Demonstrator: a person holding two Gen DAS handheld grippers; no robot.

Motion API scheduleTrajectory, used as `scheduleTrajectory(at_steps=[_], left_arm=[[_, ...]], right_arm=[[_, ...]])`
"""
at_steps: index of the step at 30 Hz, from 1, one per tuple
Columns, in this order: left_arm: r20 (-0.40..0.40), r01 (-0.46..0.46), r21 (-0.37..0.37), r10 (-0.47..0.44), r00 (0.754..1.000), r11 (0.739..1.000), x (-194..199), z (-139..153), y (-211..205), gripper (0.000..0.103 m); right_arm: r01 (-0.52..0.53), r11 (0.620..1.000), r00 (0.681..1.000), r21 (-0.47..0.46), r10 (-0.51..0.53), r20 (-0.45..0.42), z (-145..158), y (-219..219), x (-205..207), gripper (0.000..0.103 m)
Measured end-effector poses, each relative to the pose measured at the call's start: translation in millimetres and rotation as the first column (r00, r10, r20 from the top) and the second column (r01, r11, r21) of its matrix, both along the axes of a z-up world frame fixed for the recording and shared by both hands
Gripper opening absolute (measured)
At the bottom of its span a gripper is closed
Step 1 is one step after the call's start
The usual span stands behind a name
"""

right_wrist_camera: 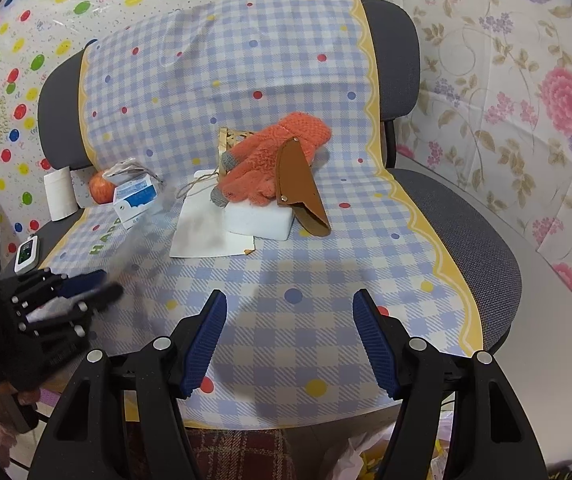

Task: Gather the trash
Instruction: 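Lift the barcode wrapper with the left tool while the right tool reaches toward the orange glove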

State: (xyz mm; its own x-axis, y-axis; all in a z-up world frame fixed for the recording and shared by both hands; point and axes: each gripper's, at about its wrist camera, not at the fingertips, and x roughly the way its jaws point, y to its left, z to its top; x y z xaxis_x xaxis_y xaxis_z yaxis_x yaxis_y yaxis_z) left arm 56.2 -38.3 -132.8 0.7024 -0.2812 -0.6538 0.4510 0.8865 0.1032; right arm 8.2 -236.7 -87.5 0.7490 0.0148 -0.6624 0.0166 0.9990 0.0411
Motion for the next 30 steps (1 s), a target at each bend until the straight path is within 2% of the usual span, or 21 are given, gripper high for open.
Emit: scheduleTrajectory(at_steps=[2, 4, 7, 8, 12, 15, 18, 23, 27, 30], left_arm=[[0.018, -0.02, -0.048, 0.021, 1.0, 0.999, 0, 15, 8, 0.002], [-0.012, -0.028, -0.151, 0.027, 1.0, 0.988, 1, 31, 21, 0.002], [-0.034, -0.016, -0.214, 0.009, 0.999, 0.977, -4, 46, 32, 0.002], [-0.063, -0.011, -0.225, -0.003, 0.998, 0.974, -5, 48, 34, 0.002], [-0.164, -0.013, -0.195, -0.019, 0.986, 0.981, -8, 43, 34, 0.002], [-0.185, 0.001, -0.144, -0.028, 0.982, 0.99, -8, 33, 29, 0.002], [-0.173, -0.003, -0.126, -0.019, 0.985, 0.992, -7, 28, 26, 0.002], [-0.092, -0.036, -0.077, 0.029, 0.995, 0.996, 1, 25, 18, 0.003], [-0.063, -0.073, -0.091, 0.068, 0.996, 0.993, 11, 25, 21, 0.002], [-0.005, -0.085, -0.076, 0.085, 0.996, 0.993, 8, 31, 23, 0.001]], right_arm=[[0.001, 1.0, 1.0, 0.0, -0.001, 0.002, 0, 0, 0, 0.066], [0.001, 1.0, 1.0, 0.0, -0.001, 0.001, 0, -1, 0, 0.066], [0.003, 1.0, 1.0, 0.001, -0.003, -0.004, -1, -2, 2, 0.066], [0.002, 1.0, 1.0, 0.003, -0.002, -0.005, -1, -1, 2, 0.066], [-0.008, 1.0, 1.0, 0.002, 0.008, -0.011, -3, 3, 2, 0.066], [-0.011, 1.0, 1.0, 0.002, 0.011, -0.013, -3, 4, 2, 0.066], [-0.009, 1.0, 1.0, 0.003, 0.009, -0.017, -4, 4, 2, 0.066], [-0.001, 1.0, 1.0, 0.002, 0.001, -0.02, -5, 1, 1, 0.066], [0.008, 1.0, 1.0, 0.003, -0.008, -0.025, -7, -3, 2, 0.066], [0.01, 1.0, 1.0, 0.0, -0.01, -0.026, -8, -6, 7, 0.066]])
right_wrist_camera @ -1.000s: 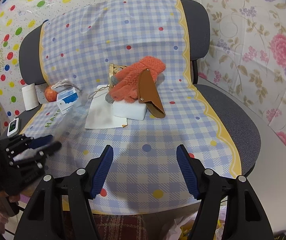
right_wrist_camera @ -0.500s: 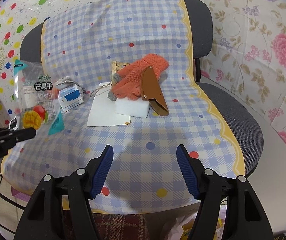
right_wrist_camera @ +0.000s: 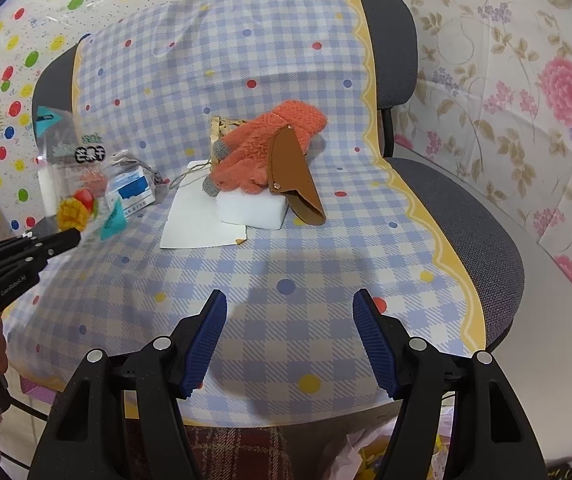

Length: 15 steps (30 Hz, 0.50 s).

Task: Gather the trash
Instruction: 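Lift the barcode wrapper with the left tool while the right tool reaches toward the orange glove, then close the right tool on the brown leather flap while the left tool holds the wrapper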

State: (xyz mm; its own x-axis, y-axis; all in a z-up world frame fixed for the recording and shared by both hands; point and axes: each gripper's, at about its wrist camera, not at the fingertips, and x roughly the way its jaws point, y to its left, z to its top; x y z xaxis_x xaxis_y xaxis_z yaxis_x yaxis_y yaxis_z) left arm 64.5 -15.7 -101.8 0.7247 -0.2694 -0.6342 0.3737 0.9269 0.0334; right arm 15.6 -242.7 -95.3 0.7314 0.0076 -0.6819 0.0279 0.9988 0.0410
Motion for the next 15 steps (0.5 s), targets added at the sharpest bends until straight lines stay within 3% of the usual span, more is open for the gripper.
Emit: scheduleTrajectory(at_steps=[5, 9, 15], left_arm=[[0.072, -0.021, 0.043, 0.018, 0.997, 0.999, 2, 12, 1, 0.001], [0.053, -0.037, 0.023, 0.036, 0.998, 0.999, 16, 13, 2, 0.001], [0.016, -0.032, 0.008, 0.032, 0.999, 0.999, 28, 4, 1, 0.001]], right_arm=[[0.004, 1.0, 0.999, -0.011, -0.003, 0.039, 9, -5, 23, 0.065], [-0.002, 0.999, 0.998, -0.041, 0.005, 0.064, 14, -2, 54, 0.06], [0.025, 0.994, 0.999, -0.11, -0.028, -0.028, -15, -5, 99, 0.06]])
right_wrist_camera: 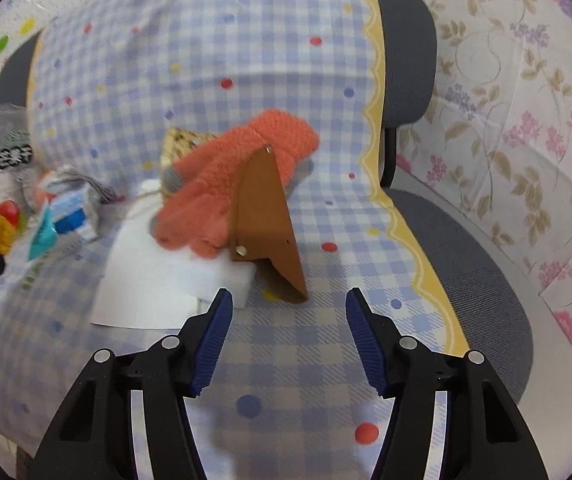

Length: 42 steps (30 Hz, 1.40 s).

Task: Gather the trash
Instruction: 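Close the right tool on the brown leather flap while the left tool holds the wrapper, then carry the wrapper and leather flap over the pink trash bag and open both tools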

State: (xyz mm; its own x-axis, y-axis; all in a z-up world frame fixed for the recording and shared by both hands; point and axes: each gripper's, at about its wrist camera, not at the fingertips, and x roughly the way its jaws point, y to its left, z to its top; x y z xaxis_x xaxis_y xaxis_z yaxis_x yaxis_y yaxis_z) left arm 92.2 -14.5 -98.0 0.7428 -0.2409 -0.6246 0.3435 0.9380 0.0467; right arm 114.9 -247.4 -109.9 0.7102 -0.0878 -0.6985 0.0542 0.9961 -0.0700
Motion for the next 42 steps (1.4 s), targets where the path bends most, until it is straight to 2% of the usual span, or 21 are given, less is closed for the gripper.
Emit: scheduleTrajectory(at_steps=[4, 6, 8, 13, 16, 18, 27, 31, 33, 34, 35, 36, 38, 42], left_arm=[[-0.018, -0.002, -0.004, 0.001, 1.0, 1.0, 6, -6, -1, 0.001], [-0.027, 0.0, -0.01, 0.0, 1.0, 1.0, 8, -8, -1, 0.001], [-0.032, 0.001, -0.009, -0.001, 0.999, 1.0, 9, -10, -1, 0.001], [-0.041, -0.002, -0.01, 0.002, 0.999, 1.0, 11, -13, 0, 0.001], [-0.042, 0.001, 0.0, -0.001, 0.999, 1.0, 10, -14, -3, 0.001], [-0.04, 0.0, 0.005, 0.0, 0.999, 1.0, 12, -14, -4, 0.001], [-0.034, -0.013, 0.004, 0.013, 0.999, 1.0, 22, -12, -8, 0.001], [-0.042, -0.01, -0.001, 0.01, 0.999, 1.0, 26, -14, -8, 0.001], [-0.044, -0.009, -0.005, 0.009, 0.999, 1.0, 26, -15, -8, 0.001], [-0.044, -0.009, -0.007, 0.009, 0.999, 1.0, 26, -15, -7, 0.001], [-0.043, -0.008, -0.009, 0.008, 0.999, 1.0, 26, -14, -7, 0.001], [-0.042, -0.008, -0.008, 0.007, 0.999, 1.0, 26, -14, -7, 0.001], [-0.029, -0.001, -0.01, 0.001, 1.0, 1.0, 22, -11, -7, 0.001], [-0.01, 0.027, -0.029, -0.028, 1.0, 0.999, 7, -2, -8, 0.001]], right_arm=[[-0.008, 1.0, 0.999, -0.011, 0.008, -0.034, -16, -9, 18, 0.058], [-0.014, 1.0, 0.999, -0.014, 0.013, -0.038, -19, -13, 24, 0.047], [-0.018, 1.0, 0.999, 0.018, 0.019, -0.051, -22, -19, 31, 0.043], [-0.055, 0.991, 0.998, 0.121, 0.059, -0.035, -22, -27, 28, 0.045], [-0.071, 0.982, 0.997, 0.177, 0.074, -0.009, -16, -28, 24, 0.051], [-0.081, 0.983, 0.997, 0.163, 0.079, 0.018, -9, -24, 25, 0.055], [-0.074, 0.995, 0.997, 0.059, 0.072, 0.041, 7, 2, 64, 0.053], [-0.072, 0.997, 0.997, -0.037, 0.073, 0.015, 3, 22, 84, 0.044], [-0.057, 0.995, 0.998, -0.079, 0.056, -0.009, -3, 29, 95, 0.033], [-0.033, 0.994, 0.999, -0.107, 0.032, -0.012, -5, 30, 98, 0.031], [-0.018, 0.994, 1.0, -0.11, 0.018, -0.001, -3, 29, 98, 0.019], [-0.002, 0.994, 1.0, -0.105, 0.003, 0.011, -1, 27, 97, 0.008], [0.043, 0.996, 0.997, -0.079, -0.038, 0.062, 11, 17, 86, 0.006], [0.067, 0.997, 0.989, 0.046, -0.072, 0.128, 37, -17, 52, 0.005]])
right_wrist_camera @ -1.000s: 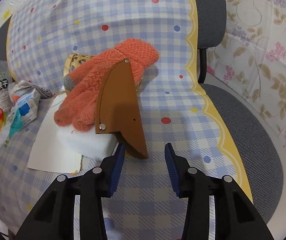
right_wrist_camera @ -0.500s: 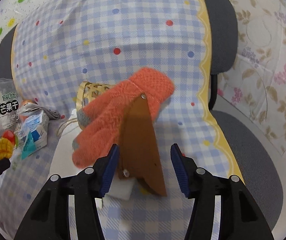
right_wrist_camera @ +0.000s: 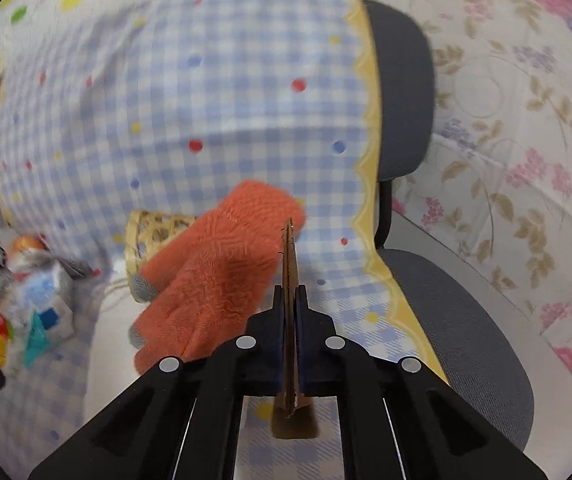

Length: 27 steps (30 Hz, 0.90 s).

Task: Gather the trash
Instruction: 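Carry the wrapper and leather flap over the pink trash bag and open both tools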

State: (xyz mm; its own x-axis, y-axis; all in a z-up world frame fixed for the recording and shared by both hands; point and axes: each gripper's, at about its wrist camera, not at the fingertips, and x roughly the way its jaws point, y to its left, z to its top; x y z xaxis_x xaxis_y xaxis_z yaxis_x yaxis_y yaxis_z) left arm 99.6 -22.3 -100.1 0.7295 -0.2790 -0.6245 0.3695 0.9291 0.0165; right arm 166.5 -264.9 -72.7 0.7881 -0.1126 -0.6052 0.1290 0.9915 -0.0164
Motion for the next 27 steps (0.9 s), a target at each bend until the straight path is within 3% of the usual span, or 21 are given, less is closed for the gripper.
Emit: scheduleTrajectory(at_steps=[4, 9, 15, 18, 27], left_arm=[[0.017, 0.066, -0.017, -0.066, 0.998, 0.998, -24, 9, -13, 0.001], [0.014, 0.188, -0.03, -0.188, 0.982, 0.982, -60, 9, -47, 0.001], [-0.015, 0.344, -0.047, -0.345, 0.939, 0.938, -107, -4, -93, 0.001], [-0.021, 0.423, -0.048, -0.424, 0.905, 0.905, -133, -10, -118, 0.001], [-0.037, 0.64, -0.007, -0.64, 0.768, 0.768, -200, -27, -185, 0.001]], right_arm=[[-0.038, 0.991, 0.999, 0.128, 0.033, 0.038, 15, -25, -50, 0.005], [-0.037, 0.993, 0.998, 0.115, 0.03, 0.061, 25, -23, -116, 0.005], [0.001, 0.993, 0.996, 0.119, -0.011, 0.083, 30, -30, -191, 0.005], [0.047, 0.995, 0.994, 0.089, -0.056, 0.095, 30, -38, -230, 0.006], [0.221, 0.973, 0.972, 0.072, -0.226, 0.064, 17, -82, -321, 0.006]])
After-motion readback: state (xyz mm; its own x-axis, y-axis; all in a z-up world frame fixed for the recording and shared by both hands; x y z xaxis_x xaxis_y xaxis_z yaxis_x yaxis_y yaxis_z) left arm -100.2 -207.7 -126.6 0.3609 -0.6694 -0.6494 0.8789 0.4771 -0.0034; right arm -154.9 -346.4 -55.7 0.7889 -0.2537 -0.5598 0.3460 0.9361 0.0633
